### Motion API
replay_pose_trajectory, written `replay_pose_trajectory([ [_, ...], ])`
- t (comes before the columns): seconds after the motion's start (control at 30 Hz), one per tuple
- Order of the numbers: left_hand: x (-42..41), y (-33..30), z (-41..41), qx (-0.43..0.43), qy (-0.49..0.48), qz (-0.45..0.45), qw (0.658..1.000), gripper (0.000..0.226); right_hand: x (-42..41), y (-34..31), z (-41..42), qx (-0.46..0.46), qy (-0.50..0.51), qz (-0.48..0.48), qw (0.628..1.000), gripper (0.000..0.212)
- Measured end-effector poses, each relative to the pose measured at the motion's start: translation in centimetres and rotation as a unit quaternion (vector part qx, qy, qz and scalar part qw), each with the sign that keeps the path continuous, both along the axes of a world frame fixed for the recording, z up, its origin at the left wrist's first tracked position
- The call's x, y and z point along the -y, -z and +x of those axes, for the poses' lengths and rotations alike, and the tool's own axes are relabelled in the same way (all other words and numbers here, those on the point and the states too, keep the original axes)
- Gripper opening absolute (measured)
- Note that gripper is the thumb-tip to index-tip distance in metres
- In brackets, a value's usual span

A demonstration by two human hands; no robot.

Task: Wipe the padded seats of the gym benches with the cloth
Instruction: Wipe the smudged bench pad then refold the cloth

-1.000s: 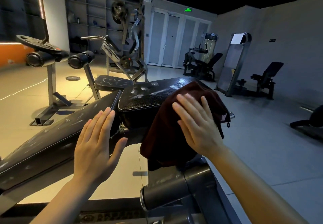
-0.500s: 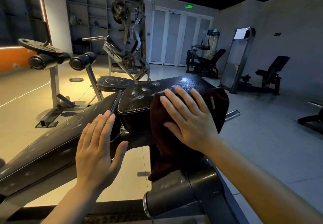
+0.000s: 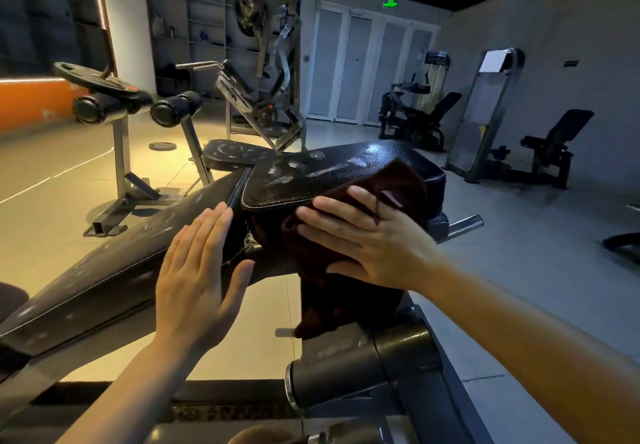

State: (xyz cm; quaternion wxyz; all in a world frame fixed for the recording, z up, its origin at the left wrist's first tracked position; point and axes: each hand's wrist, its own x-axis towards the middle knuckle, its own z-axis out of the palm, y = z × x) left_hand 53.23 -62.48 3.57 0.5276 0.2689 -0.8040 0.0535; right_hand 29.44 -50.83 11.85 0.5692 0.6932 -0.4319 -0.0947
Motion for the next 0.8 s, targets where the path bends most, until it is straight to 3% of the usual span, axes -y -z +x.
replay_pose_trajectory([
  [0.23,0.3,0.3,-0.4,-0.008,0.002,-0.009,1.0,0.062,-5.3,0.2,-5.8,0.066,0.049,-0.059,0.995,0.065],
  [0.8,-0.1,0.2,-0.5,-0.036,0.011,0.012,0.999,0.063,3.5,-0.6,5.4,0.076,-0.003,-0.005,0.997,0.057],
])
